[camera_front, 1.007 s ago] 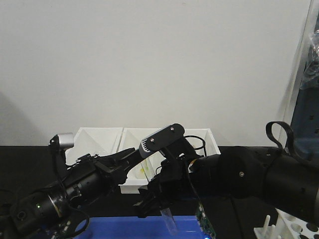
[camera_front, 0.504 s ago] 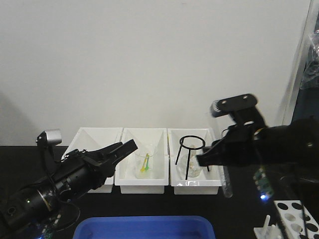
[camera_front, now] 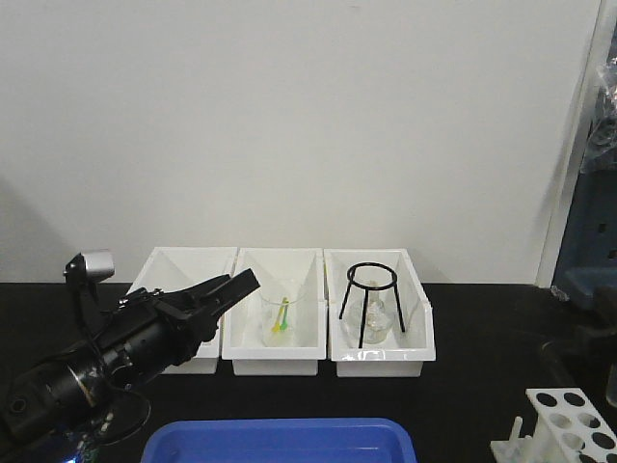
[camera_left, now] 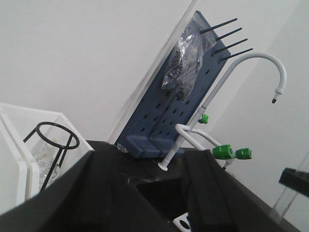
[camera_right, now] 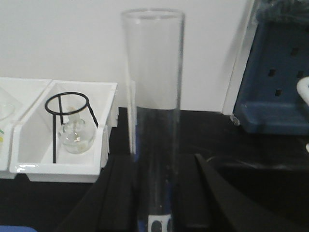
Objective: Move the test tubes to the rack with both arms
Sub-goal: 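Lower the tube with the right gripper into a hole of the white rack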
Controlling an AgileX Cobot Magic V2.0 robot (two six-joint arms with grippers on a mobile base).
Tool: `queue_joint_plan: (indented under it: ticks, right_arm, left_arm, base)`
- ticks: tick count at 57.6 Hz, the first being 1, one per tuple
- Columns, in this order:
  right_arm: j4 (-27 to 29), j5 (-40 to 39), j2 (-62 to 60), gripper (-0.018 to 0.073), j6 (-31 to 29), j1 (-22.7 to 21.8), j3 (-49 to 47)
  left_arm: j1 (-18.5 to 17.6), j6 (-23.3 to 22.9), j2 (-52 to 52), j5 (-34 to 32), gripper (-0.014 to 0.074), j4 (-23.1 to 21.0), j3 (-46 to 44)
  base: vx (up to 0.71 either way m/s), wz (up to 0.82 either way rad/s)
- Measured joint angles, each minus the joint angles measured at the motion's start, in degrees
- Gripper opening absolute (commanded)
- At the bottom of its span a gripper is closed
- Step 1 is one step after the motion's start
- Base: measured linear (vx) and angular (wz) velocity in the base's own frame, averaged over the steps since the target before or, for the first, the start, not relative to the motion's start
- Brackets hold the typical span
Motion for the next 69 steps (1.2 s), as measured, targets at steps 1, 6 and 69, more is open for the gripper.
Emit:
queue_joint_plan:
  ticks: [1,6,69]
  right_arm:
    - [0.1,-1.0,0.1,-0.0007,0.0,0.0,0.9]
    - [0.6,-8.4,1.0,-0.0007,0.0,0.1,6.6]
    - [-13.8,-40.4,18.4,-0.0007,15.3,0.1,19.2]
  left_arm:
    - [0.0,0.0,0.0,0.2,0.0453,0.0,0.0]
    - [0.0,0.0,0.0,1.4,0.0453,0.0,0.0]
    - [0.0,1.3,0.0,2.4,0.0453,0.0,0.0]
  base:
    - [0.0,0.0]
    - [0.0,0.0]
    - [0.0,0.0]
